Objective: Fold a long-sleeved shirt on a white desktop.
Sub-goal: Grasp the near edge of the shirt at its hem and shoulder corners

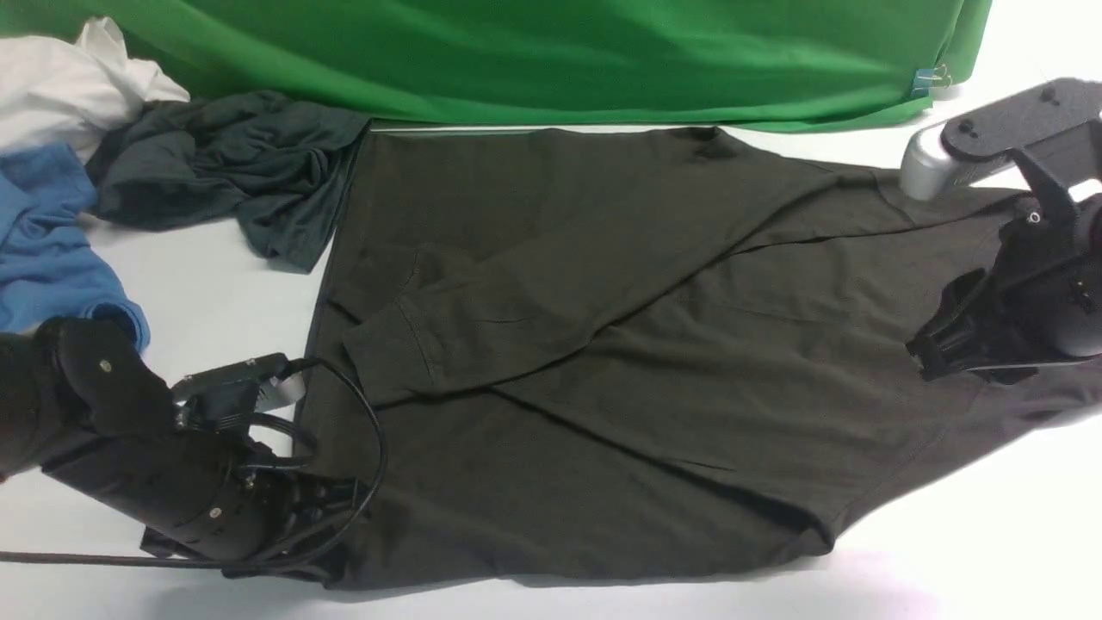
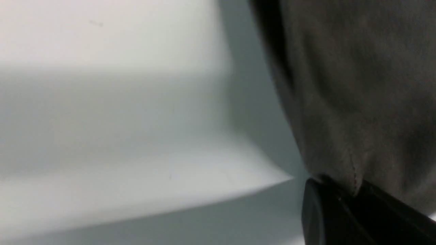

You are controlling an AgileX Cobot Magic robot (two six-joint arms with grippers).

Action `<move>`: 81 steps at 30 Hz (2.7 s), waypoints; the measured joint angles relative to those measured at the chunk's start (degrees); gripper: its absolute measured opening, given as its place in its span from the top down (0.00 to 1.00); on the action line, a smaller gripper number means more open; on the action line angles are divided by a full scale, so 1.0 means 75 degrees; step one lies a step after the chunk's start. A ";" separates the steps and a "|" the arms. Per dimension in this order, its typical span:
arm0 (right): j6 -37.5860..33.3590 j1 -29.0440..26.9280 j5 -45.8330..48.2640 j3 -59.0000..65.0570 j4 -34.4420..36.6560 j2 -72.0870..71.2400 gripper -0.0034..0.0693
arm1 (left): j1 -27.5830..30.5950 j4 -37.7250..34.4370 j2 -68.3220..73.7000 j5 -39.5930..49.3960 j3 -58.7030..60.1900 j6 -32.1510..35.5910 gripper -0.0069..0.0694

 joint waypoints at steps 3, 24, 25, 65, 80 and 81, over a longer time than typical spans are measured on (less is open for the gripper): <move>-0.0845 -0.0072 0.0024 0.0114 -0.0017 0.0363 0.62 | 0.0000 0.0094 -0.0522 0.0249 -0.0232 0.0018 0.85; -0.2753 -0.0528 -0.0553 0.1308 -0.3128 0.0796 0.24 | 0.0000 0.1983 -0.1550 0.0679 -0.0331 -0.1448 0.85; -0.2983 -0.0669 -0.0653 0.1343 -0.3137 0.0796 0.25 | 0.0000 0.1981 -0.1550 0.0595 -0.0331 -0.1485 0.85; -0.7729 -0.1100 -0.6303 0.3684 -0.1203 0.2007 0.21 | 0.0000 0.1566 -0.2128 0.0490 -0.0580 -0.1220 0.85; -0.7736 -0.1107 -0.5108 0.3762 -0.0378 0.1469 0.21 | 0.0000 0.1515 -0.2176 0.0609 -0.1405 -0.1226 0.85; -0.7745 -0.1107 -0.5066 0.3794 -0.0356 0.1412 0.21 | 0.0000 0.1515 -0.2176 0.0618 -0.1409 -0.1226 0.85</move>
